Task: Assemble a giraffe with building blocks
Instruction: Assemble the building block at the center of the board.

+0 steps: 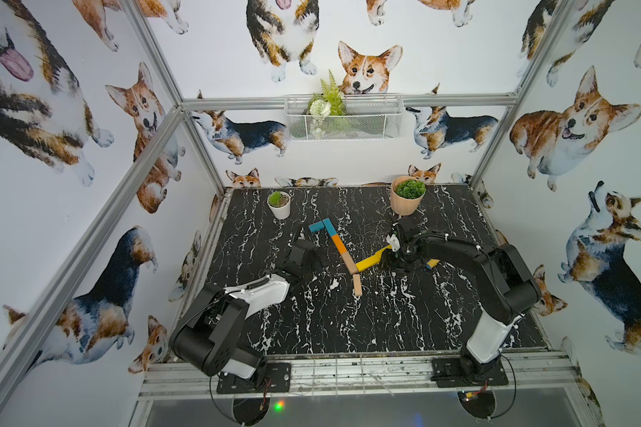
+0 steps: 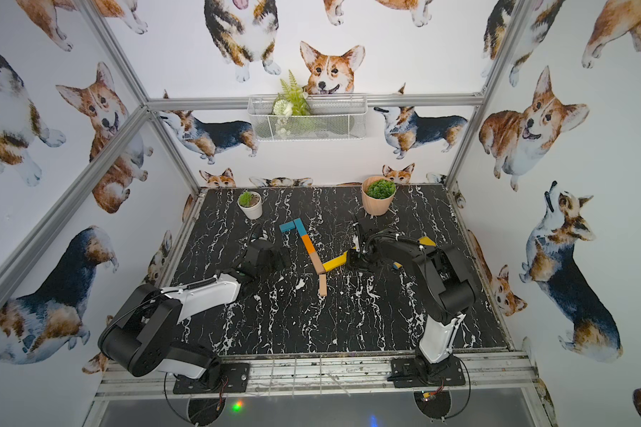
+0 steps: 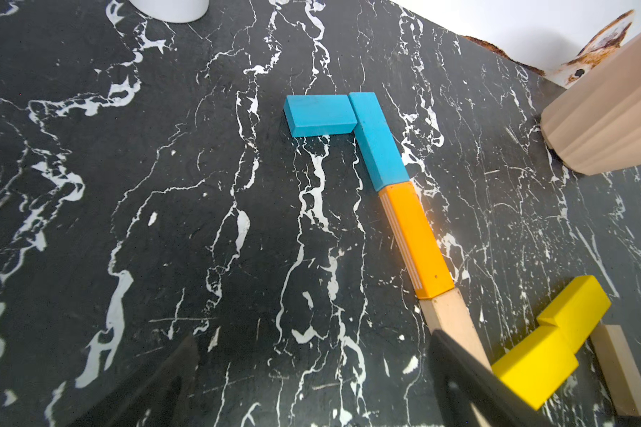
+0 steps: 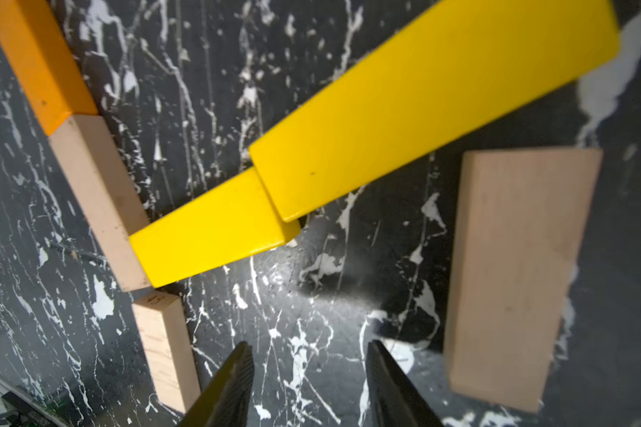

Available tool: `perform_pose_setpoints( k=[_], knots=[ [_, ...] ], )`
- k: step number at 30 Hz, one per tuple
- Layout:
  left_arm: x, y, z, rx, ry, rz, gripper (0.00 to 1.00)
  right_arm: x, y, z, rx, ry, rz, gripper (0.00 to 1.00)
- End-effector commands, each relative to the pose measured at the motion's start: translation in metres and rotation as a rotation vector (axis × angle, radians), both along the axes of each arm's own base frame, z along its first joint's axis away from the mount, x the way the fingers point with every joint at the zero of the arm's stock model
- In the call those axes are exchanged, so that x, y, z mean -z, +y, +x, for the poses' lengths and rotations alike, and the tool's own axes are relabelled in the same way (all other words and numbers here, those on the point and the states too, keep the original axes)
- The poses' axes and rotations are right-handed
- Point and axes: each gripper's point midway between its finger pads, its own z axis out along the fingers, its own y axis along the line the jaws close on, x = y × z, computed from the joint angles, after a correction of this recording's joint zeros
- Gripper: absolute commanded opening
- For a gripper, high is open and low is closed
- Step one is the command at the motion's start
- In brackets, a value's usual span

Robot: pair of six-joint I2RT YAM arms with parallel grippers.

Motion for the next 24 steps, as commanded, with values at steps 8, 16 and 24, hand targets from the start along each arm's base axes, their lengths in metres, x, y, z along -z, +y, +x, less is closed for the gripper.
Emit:
perform_pose_setpoints(
  k=[8,16,24],
  knots=[
    [-0.008,0.000,0.002,-0.002,-0.032,-0.009,1.00,0.017,-0.021,0.012,0.093,0.031,0.058,0.50],
    [-0.010,0.002,0.001,-0.005,-0.040,-0.008,1.00,0.019,-0.035,0.013,0.092,0.041,0.029,0.50],
    [-0.008,0.000,0.002,-0.003,-0.038,-0.012,1.00,0.014,-0.047,0.009,0.078,0.038,0.009,0.50]
  ],
)
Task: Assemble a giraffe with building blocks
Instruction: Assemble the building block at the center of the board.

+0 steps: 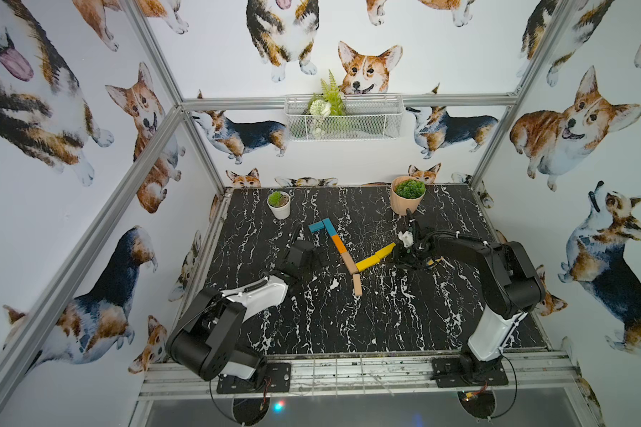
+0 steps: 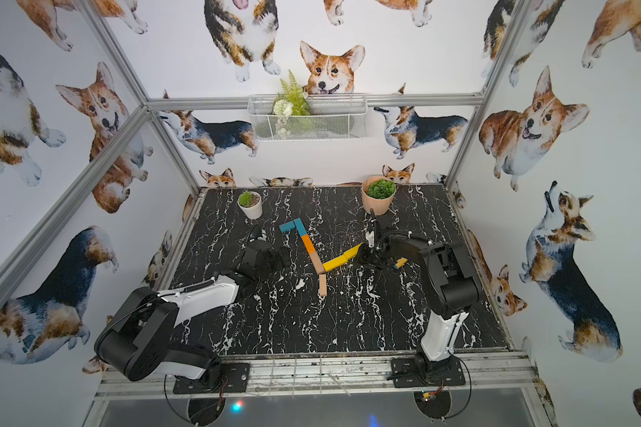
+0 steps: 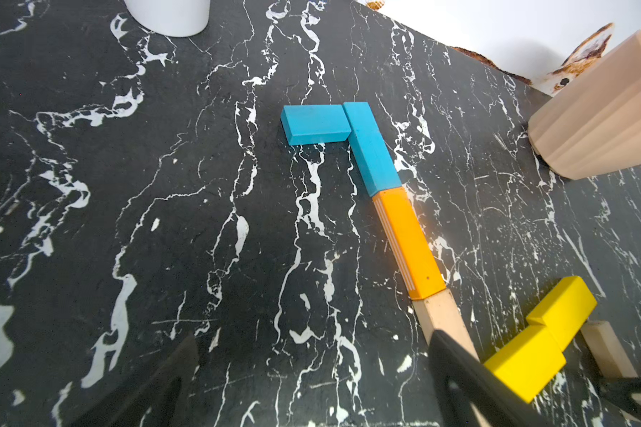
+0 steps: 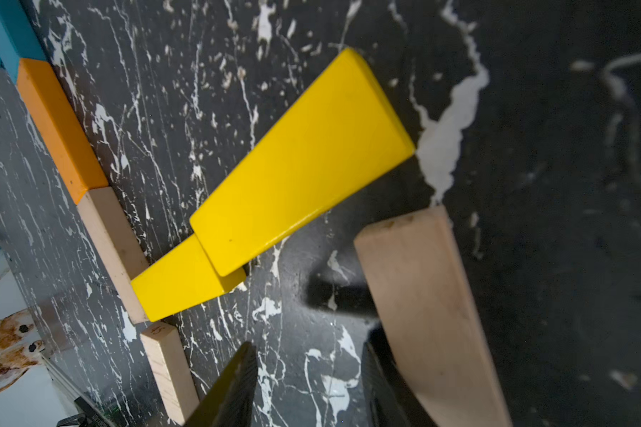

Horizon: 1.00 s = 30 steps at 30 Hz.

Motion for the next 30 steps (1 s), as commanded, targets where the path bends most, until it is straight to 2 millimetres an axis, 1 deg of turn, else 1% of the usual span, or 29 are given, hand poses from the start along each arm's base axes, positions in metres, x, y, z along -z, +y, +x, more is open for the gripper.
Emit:
perform_pose_setpoints(
  k=[1,5,8,11,16,20,21,22,23,24,25,30],
  knots=[
    [-0.003,-0.001,0.003,-0.005,-0.016,-0.007,1.00,0.011,-0.018,-0.015,-0.008,0.051,-0.096,0.50],
    [-0.003,0.000,0.003,-0.006,-0.019,-0.007,1.00,0.004,-0.018,-0.016,-0.016,0.048,-0.093,0.50],
    [-0.004,0.000,0.003,-0.007,-0.021,-0.007,1.00,-0.003,-0.028,-0.017,-0.019,0.030,-0.151,0.49],
    [-0.003,0.000,0.003,-0.005,-0.017,-0.005,1.00,-0.006,-0.037,-0.018,-0.020,0.022,-0.202,0.50],
    [-0.004,-0.001,0.003,-0.002,-0.020,-0.006,1.00,-0.013,-0.037,-0.025,-0.004,0.024,-0.182,0.50],
    [-0.005,-0.001,0.003,-0.003,-0.024,-0.008,1.00,-0.020,-0.053,-0.026,0.032,-0.018,-0.247,0.51],
    [-0.005,-0.001,0.003,0.000,-0.024,-0.008,1.00,-0.020,-0.055,-0.026,0.038,-0.017,-0.244,0.51],
    [-0.005,-0.001,0.003,0.000,-0.022,-0.008,1.00,-0.019,-0.056,-0.026,0.045,-0.013,-0.237,0.54],
    [-0.005,-0.001,0.003,0.001,-0.023,-0.008,1.00,-0.018,-0.055,-0.025,0.050,-0.008,-0.221,0.55],
    [-0.005,-0.001,0.002,0.001,-0.024,-0.009,1.00,-0.016,-0.054,-0.024,0.053,0.000,-0.205,0.58],
    [-0.006,-0.001,0.002,0.001,-0.025,-0.010,1.00,-0.013,-0.054,-0.024,0.054,0.006,-0.200,0.59],
    [-0.008,0.002,0.001,-0.003,-0.033,-0.004,1.00,0.001,-0.051,-0.019,0.055,0.031,-0.175,0.60]
  ],
)
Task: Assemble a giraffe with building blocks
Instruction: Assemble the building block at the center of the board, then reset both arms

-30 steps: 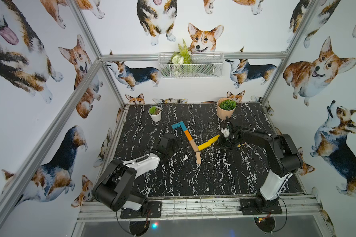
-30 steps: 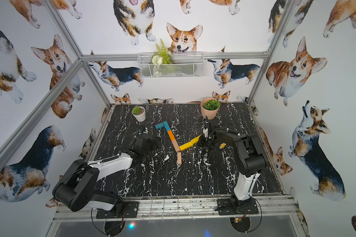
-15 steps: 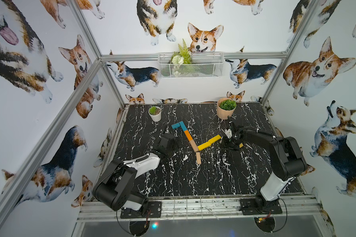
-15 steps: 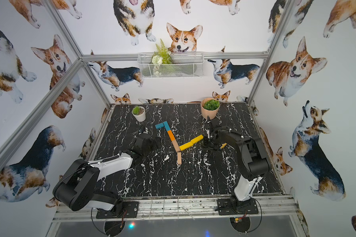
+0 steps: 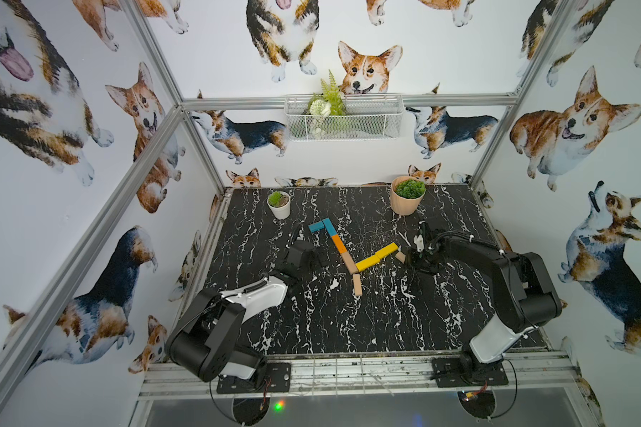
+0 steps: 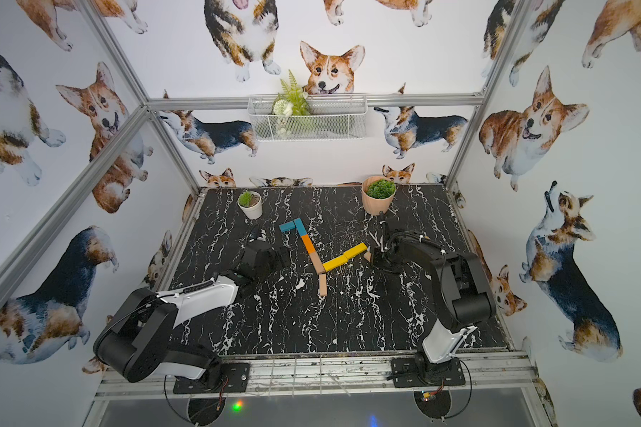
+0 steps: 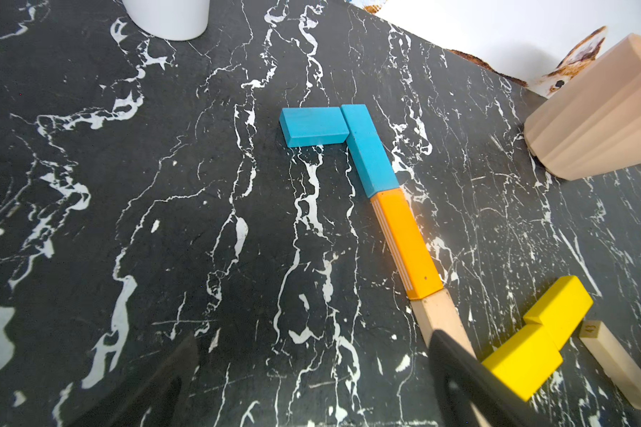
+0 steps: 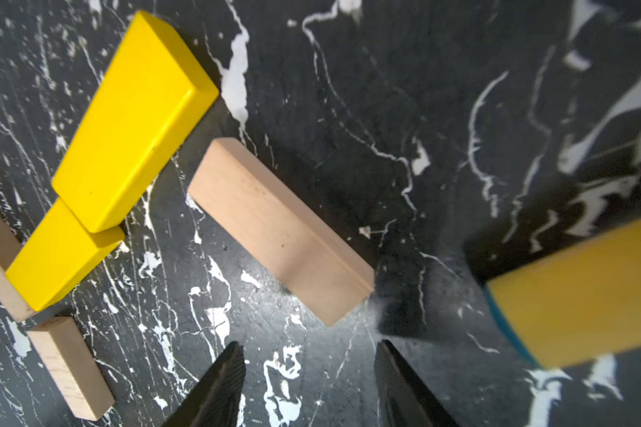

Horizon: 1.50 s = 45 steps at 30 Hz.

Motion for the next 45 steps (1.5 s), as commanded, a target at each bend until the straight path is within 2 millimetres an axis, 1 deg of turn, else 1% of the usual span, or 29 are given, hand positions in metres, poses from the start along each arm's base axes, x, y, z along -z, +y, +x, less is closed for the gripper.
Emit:
perform_pose_setpoints(
  k=[1,8,14,18,21,24,26,28,29,30,32,33,35,38,39,40,41,42,43,45],
  knots=[
    [-0.005,0.001,0.002,-0.005,-0.022,0.001,1.00,0.006,0.004,0.006,0.006,0.002,0.038,0.60],
    [-0.005,0.001,0.002,-0.003,-0.022,0.000,1.00,0.015,0.008,0.012,-0.003,0.018,0.049,0.56],
    [-0.005,0.001,0.002,-0.003,-0.024,0.002,1.00,0.016,0.010,0.015,-0.008,0.020,0.050,0.55],
    [-0.005,0.001,0.002,-0.003,-0.024,0.003,1.00,0.016,0.007,0.016,-0.006,0.018,0.034,0.55],
    [-0.005,0.002,0.002,-0.005,-0.026,0.006,1.00,0.008,0.003,0.015,-0.006,0.014,0.011,0.55],
    [-0.007,0.002,0.002,-0.005,-0.031,0.011,1.00,-0.020,-0.004,0.015,0.001,-0.040,-0.015,0.59],
    [-0.008,0.003,0.003,-0.006,-0.036,0.018,1.00,-0.050,-0.015,0.021,0.020,-0.126,-0.060,0.62],
    [-0.008,0.003,0.004,-0.009,-0.038,0.021,1.00,-0.078,-0.032,0.030,0.062,-0.228,-0.137,0.70],
    [-0.008,0.003,0.005,-0.007,-0.037,0.026,1.00,-0.098,-0.047,0.035,0.100,-0.311,-0.207,0.73],
    [-0.009,0.003,0.005,-0.007,-0.035,0.026,1.00,-0.111,-0.059,0.039,0.134,-0.376,-0.256,0.77],
    [-0.009,0.002,0.005,0.001,-0.026,0.037,1.00,-0.134,-0.077,0.045,0.167,-0.515,-0.341,0.83],
    [-0.010,0.001,0.005,0.008,-0.028,0.043,1.00,-0.141,-0.083,0.049,0.150,-0.591,-0.376,0.87],
    [-0.012,0.001,0.004,0.018,-0.041,0.064,1.00,-0.145,-0.095,0.052,0.166,-0.719,-0.438,0.87],
    [-0.017,-0.004,0.001,0.061,-0.080,0.124,1.00,-0.136,-0.116,0.051,0.233,-0.924,-0.533,0.83],
    [-0.018,-0.005,0.000,0.073,-0.087,0.140,1.00,-0.136,-0.121,0.050,0.254,-0.994,-0.545,0.82],
    [-0.021,-0.007,-0.001,0.085,-0.097,0.151,1.00,-0.132,-0.126,0.047,0.269,-1.056,-0.549,0.81],
    [-0.022,-0.008,-0.002,0.096,-0.102,0.160,1.00,-0.133,-0.129,0.047,0.284,-1.126,-0.530,0.81],
    [-0.025,-0.009,-0.002,0.106,-0.110,0.166,1.00,-0.140,-0.132,0.047,0.306,-1.174,-0.517,0.82],
    [-0.026,-0.012,-0.004,0.132,-0.113,0.176,1.00,-0.142,-0.136,0.047,0.298,-1.147,-0.538,0.82],
    [-0.030,-0.014,-0.007,0.165,-0.109,0.192,1.00,-0.132,-0.137,0.049,0.246,-1.086,-0.559,0.83]
  ],
)
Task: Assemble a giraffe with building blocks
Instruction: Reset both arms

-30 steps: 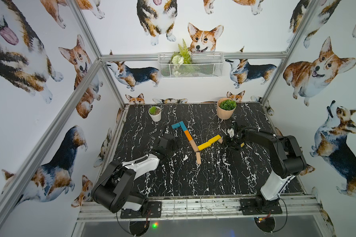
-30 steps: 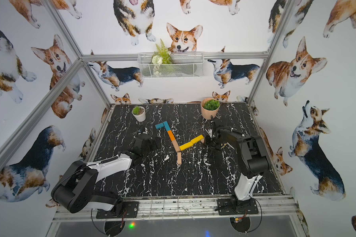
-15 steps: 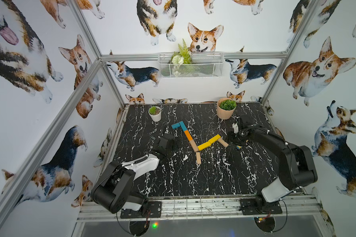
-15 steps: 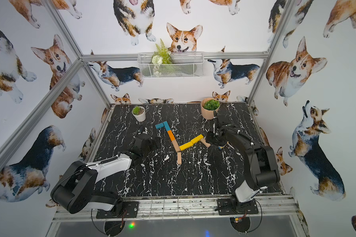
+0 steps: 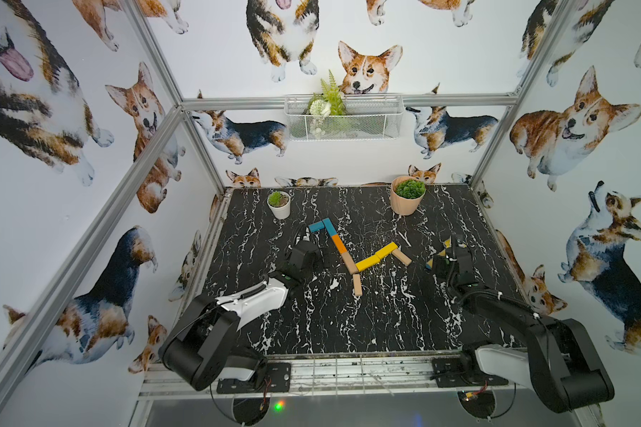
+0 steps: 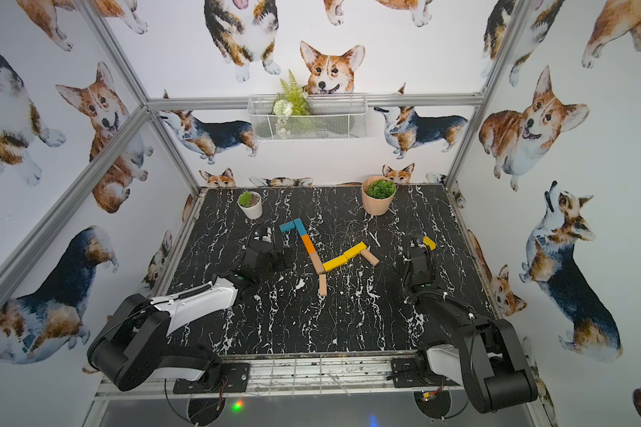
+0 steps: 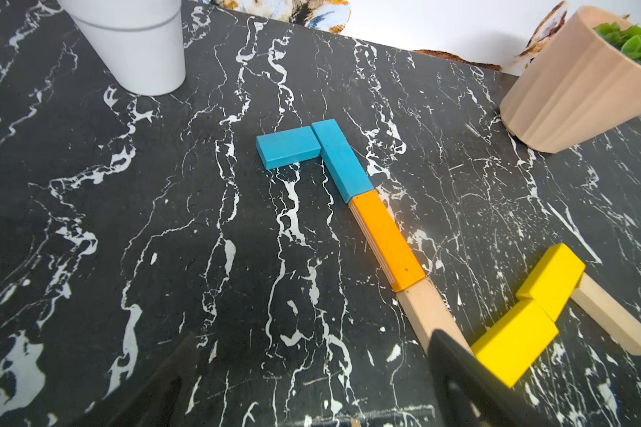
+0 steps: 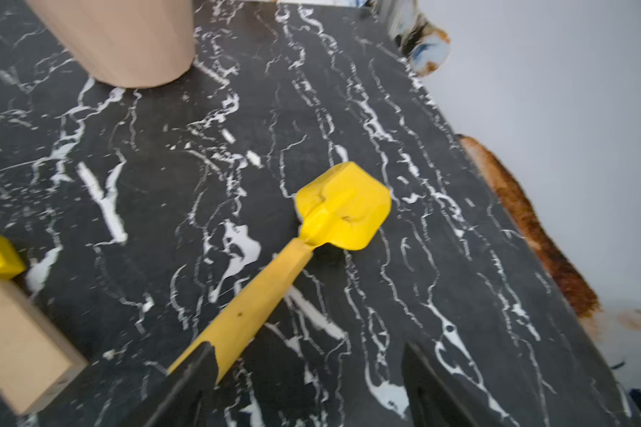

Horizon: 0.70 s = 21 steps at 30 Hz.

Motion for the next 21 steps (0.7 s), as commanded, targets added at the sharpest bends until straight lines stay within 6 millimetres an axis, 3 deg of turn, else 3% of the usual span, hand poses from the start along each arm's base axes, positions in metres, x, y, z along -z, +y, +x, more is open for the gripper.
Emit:
perform_pose_setpoints(
  k=[1,5,8,9,10,12,18,21],
  knots=[
    [-0.007,0.000,-0.004,0.054,-0.009,0.068,1.00,-0.061,-0.008,0.030,0.019,-0.240,-0.046,0.83],
    [-0.011,0.003,-0.010,0.048,-0.019,0.048,1.00,-0.029,-0.004,0.024,-0.006,-0.204,-0.016,0.84],
    [-0.024,-0.002,-0.011,0.102,-0.056,0.063,1.00,-0.028,-0.015,0.023,0.016,-0.288,0.020,0.89],
    [-0.029,0.003,-0.011,0.084,-0.061,0.078,1.00,-0.018,-0.025,0.024,0.052,-0.275,0.074,0.89],
    [-0.033,0.007,-0.011,0.062,-0.061,0.091,1.00,-0.014,-0.033,0.029,0.055,-0.290,0.110,1.00],
    [-0.044,0.019,-0.010,0.005,-0.084,0.111,1.00,0.001,-0.023,0.034,-0.015,-0.206,0.154,1.00],
    [-0.081,0.050,-0.004,-0.108,-0.268,0.234,1.00,0.001,-0.024,0.041,-0.006,-0.240,0.130,1.00],
    [-0.092,0.083,-0.001,-0.250,-0.380,0.414,1.00,0.006,-0.015,0.041,-0.046,-0.186,0.118,1.00]
  ],
)
